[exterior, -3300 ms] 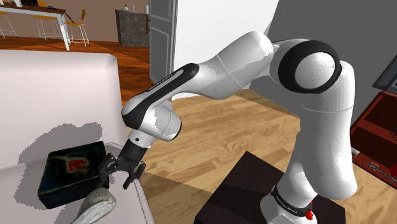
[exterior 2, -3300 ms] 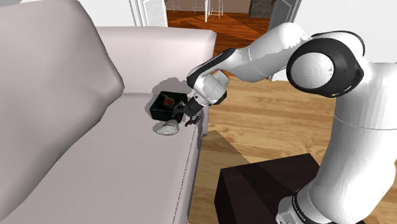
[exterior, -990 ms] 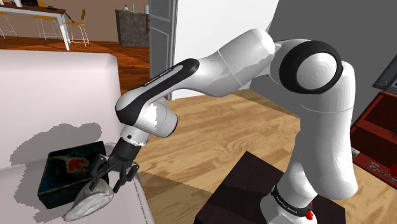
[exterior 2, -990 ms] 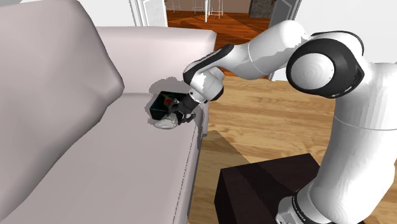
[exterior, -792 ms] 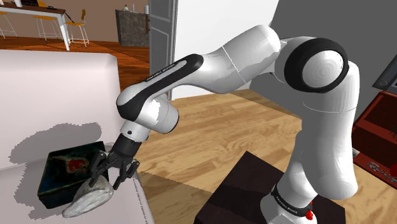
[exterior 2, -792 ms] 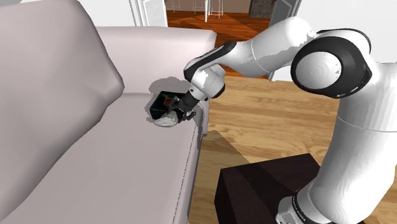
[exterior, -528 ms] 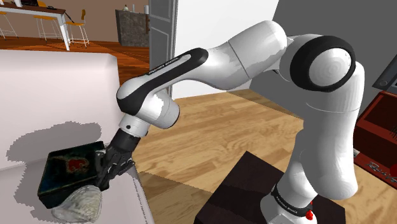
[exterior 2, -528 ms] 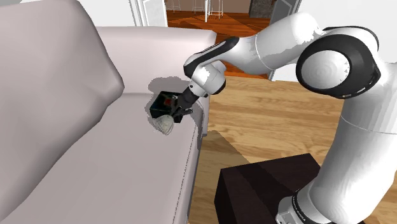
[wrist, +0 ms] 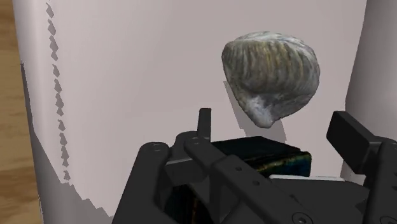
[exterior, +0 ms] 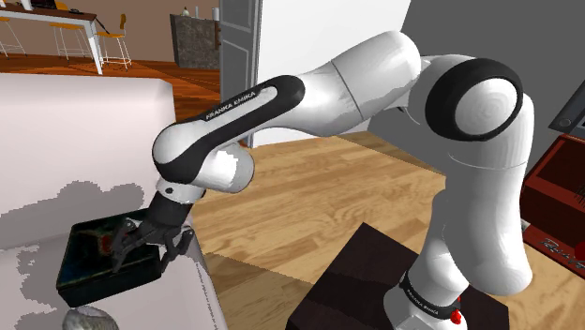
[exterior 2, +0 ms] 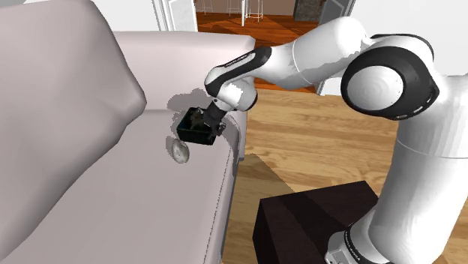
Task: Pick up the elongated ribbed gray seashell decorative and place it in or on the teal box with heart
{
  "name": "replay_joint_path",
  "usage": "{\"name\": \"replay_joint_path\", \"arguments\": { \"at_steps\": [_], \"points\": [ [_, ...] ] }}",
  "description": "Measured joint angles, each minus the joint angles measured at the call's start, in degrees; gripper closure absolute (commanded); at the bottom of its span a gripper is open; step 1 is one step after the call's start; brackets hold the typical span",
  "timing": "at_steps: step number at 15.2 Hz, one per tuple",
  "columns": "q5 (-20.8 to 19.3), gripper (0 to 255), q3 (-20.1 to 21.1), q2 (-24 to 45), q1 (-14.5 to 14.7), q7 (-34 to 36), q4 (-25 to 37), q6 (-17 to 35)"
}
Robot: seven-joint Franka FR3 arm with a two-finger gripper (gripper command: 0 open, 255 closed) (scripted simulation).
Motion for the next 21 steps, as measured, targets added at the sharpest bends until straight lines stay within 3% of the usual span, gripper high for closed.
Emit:
{"name": "replay_joint_path", "arguments": {
  "at_steps": [3,5,9,18,19,21],
  "points": [
    [-16.31,0,-5.6,5.94,8.82,14.67,8.11,2.59],
    [-22.07,0,-8.19,8.32,12.31,19.78,10.81,3.04],
    [-23.59,0,-8.82,11.42,13.84,21.31,12.59,4.73],
    [-23.5,0,-8.62,13.81,14.14,21.32,13.94,5.9],
    [-23.5,255,-8.62,13.81,14.14,21.32,13.94,5.9],
    [-23.5,255,-8.62,13.81,14.14,21.32,13.94,5.9]
  ]
}}
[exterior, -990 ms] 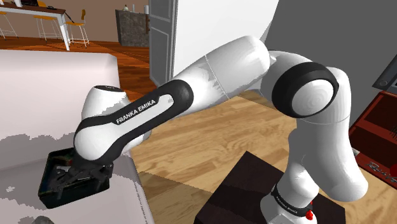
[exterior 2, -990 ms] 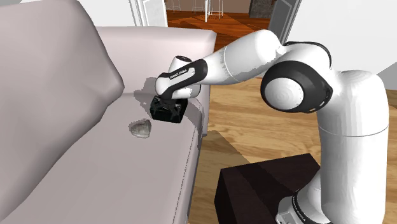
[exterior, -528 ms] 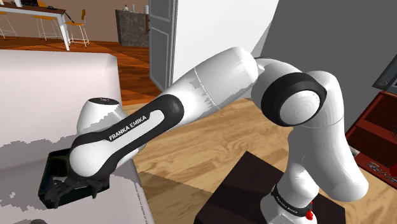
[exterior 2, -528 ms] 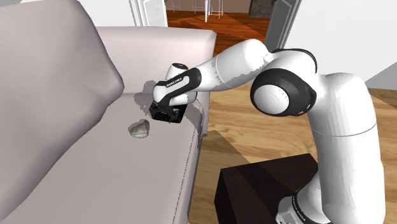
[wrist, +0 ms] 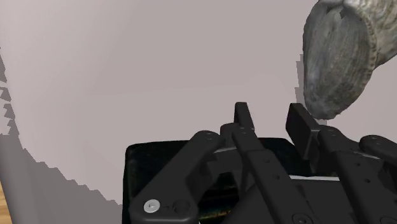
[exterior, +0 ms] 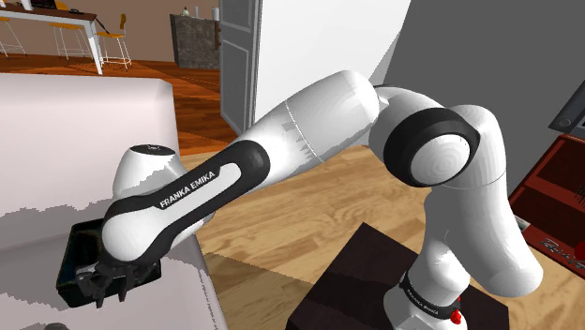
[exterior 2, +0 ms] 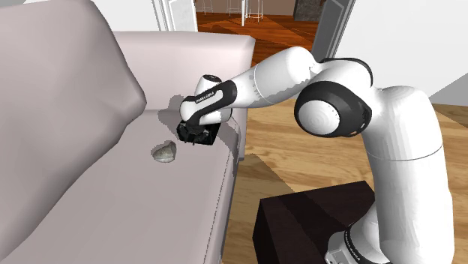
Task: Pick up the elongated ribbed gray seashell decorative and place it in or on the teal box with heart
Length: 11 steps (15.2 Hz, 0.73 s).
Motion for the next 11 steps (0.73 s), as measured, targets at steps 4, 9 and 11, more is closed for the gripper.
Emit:
{"name": "replay_joint_path", "arguments": {
  "at_steps": [4,9,11],
  "points": [
    [0.0,255,0.0,0.0,0.0,0.0,0.0,0.0],
    [0.0,0,0.0,0.0,0.0,0.0,0.0,0.0],
    [6.38,0,4.32,-1.95,-1.33,-2.41,-6.49,9.7]
  ]
}}
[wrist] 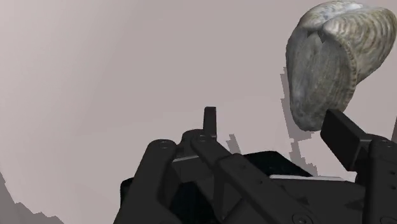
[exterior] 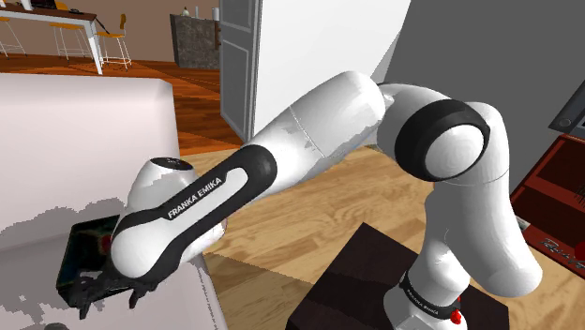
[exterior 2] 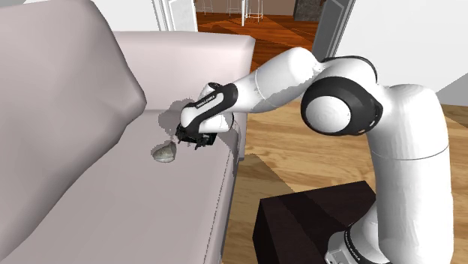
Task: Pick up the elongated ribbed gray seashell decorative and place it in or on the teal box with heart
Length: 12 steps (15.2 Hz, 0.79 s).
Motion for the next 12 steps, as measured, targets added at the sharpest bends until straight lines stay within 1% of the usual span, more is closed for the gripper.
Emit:
{"name": "replay_joint_path", "arguments": {
  "at_steps": [1,2,3,4,5,6,7,9,12],
  "points": [
    [5.95,0,5.32,0.01,-2.57,-3.28,-3.26,8.2],
    [12.98,0,14.49,1.63,-8.07,-8.44,-5.1,17.7],
    [16.62,0,28.39,6.34,-16.89,-14.22,-7.02,29.29],
    [15.83,0,42.63,14.83,-26.15,-18.24,-8.7,43.36],
    [10.99,0,51.24,23.4,-30.3,-18.65,-9.31,56.08],
    [7.01,0,54.19,26.55,-31.55,-16.49,-9.79,62.46],
    [4.7,0,55.19,28.35,-31.58,-14.77,-9.34,65.44],
    [2.79,0,55.25,30.3,-30.76,-13.59,-7.5,67.13],
    [2.24,0,54.37,31.81,-29.11,-13.61,-4.58,66.85]
  ]
}}
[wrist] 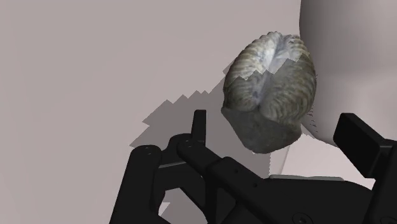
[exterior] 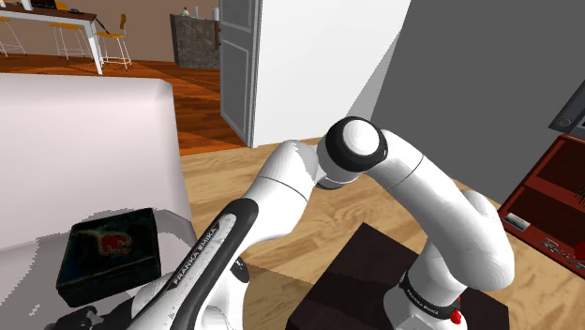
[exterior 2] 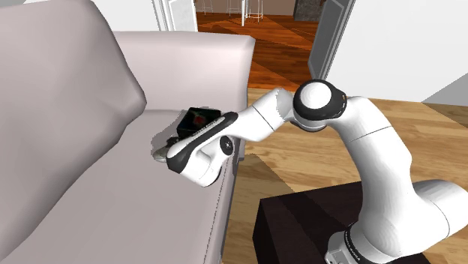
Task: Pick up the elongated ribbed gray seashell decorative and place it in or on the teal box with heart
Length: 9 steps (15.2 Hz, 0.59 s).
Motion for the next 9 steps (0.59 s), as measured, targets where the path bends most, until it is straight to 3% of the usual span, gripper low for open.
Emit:
{"name": "replay_joint_path", "arguments": {
  "at_steps": [7,8,9],
  "points": [
    [0.18,0,-0.83,0.78,1.38,-0.4,2.42,-0.84],
    [0.19,255,-0.84,0.78,1.39,-0.4,2.43,-0.84],
    [0.19,255,-0.83,0.78,1.4,-0.4,2.44,-0.84]
  ]
}}
